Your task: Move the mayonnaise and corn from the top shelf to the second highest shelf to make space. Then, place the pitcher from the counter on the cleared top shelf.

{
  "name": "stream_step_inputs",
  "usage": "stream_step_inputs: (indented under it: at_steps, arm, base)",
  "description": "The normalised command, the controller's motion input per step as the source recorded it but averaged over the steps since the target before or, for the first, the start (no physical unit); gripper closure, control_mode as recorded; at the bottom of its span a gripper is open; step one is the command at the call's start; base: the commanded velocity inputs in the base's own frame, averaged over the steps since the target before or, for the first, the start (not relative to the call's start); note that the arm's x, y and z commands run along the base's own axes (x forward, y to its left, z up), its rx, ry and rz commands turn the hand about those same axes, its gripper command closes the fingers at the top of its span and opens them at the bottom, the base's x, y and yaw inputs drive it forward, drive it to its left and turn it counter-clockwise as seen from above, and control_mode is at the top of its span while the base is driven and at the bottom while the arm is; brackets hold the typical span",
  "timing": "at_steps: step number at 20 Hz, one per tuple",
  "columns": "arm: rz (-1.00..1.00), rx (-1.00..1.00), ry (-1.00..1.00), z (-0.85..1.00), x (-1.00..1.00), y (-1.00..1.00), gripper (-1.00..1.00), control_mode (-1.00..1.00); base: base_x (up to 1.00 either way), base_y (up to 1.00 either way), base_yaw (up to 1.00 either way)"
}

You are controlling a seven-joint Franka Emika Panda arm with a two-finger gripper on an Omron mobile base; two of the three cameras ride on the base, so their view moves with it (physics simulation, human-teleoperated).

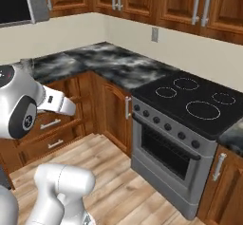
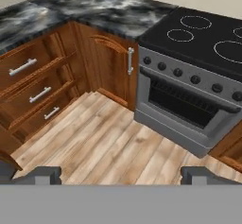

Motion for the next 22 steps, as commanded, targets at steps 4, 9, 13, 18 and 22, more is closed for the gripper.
stream_step_inputs:
  at_steps: [4, 9, 13, 18, 22]
  arm:
    - [0.00, 0.00, 0.00, 0.00, 0.00, 0.00, -1.00, 1.00]
    - [0.00, 0.00, 0.00, 0.00, 0.00, 0.00, -1.00, 1.00]
    - [0.00, 0.00, 0.00, 0.00, 0.00, 0.00, -1.00, 1.00]
    - [0.00, 0.00, 0.00, 0.00, 0.00, 0.00, -1.00, 1.00]
    - [0.00, 0.00, 0.00, 0.00, 0.00, 0.00, -1.00, 1.00]
  base:
    - [0.79, -0.04, 0.48]
    - [0.81, -0.12, 0.48]
    - [0.81, -0.12, 0.48]
    - [0.83, -0.09, 0.47]
    - [0.83, -0.13, 0.46]
